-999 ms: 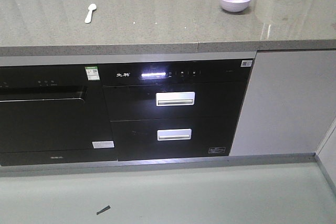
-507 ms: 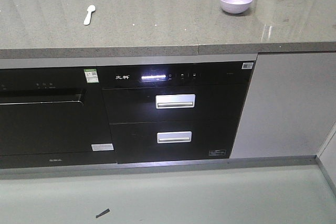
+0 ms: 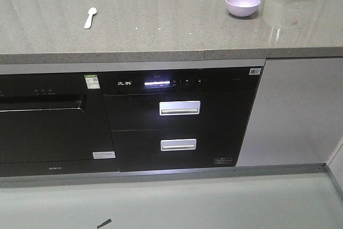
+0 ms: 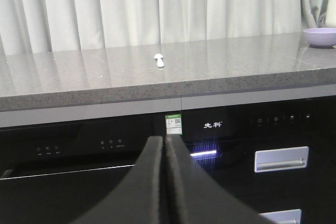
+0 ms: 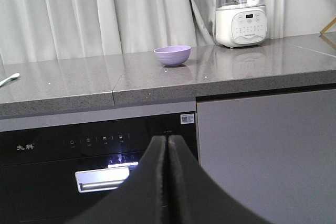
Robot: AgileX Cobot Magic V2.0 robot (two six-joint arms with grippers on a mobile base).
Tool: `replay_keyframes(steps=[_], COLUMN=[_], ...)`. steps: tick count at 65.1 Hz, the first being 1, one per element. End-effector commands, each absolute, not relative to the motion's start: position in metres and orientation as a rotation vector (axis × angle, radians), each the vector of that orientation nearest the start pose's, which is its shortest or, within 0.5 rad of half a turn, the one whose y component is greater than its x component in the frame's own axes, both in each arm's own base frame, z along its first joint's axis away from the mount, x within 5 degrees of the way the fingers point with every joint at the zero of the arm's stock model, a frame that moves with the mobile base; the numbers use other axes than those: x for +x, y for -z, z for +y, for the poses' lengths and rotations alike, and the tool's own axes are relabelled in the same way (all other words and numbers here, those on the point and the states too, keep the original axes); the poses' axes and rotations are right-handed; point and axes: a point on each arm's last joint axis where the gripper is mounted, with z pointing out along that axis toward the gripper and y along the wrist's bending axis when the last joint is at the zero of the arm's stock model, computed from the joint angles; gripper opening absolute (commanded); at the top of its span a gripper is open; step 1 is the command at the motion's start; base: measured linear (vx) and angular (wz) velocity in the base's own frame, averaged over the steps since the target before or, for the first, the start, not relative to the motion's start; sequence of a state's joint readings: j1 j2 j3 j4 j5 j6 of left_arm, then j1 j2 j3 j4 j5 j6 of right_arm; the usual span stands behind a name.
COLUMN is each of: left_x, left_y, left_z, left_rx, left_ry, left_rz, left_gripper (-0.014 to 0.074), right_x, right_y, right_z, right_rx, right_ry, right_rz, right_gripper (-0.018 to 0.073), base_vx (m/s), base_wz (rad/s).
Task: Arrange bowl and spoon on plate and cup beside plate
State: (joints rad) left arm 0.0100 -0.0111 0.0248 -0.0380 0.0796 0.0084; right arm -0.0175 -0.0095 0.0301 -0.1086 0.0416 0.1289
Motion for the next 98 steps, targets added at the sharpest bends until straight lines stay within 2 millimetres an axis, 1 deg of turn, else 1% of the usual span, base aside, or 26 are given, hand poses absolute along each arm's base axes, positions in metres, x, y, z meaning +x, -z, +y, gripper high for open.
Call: replay_keyframes(steps=[1,98], left_x=[0.0565,0.0565], left_y=[-0.1949,-0.1949], left_z=[0.0006,0.0006], left_rx=[-0.039,-0.039], left_ry=[0.022,0.022], left_rz=[1.523,1.523], left_gripper=[-0.0006,-0.0006], right_x=[0.0560,0.0560], right_y=[-0.2026,-0.2026], right_z=[-0.0010,-0.0010], right_rx=[0.018,0.018], right_ry=[0.013,0.013], right_rz=[1.472,1.472], right_gripper=[-0.0002,-0.0002], base_vx=[0.06,0.06], base_wz=[0.00,0.00])
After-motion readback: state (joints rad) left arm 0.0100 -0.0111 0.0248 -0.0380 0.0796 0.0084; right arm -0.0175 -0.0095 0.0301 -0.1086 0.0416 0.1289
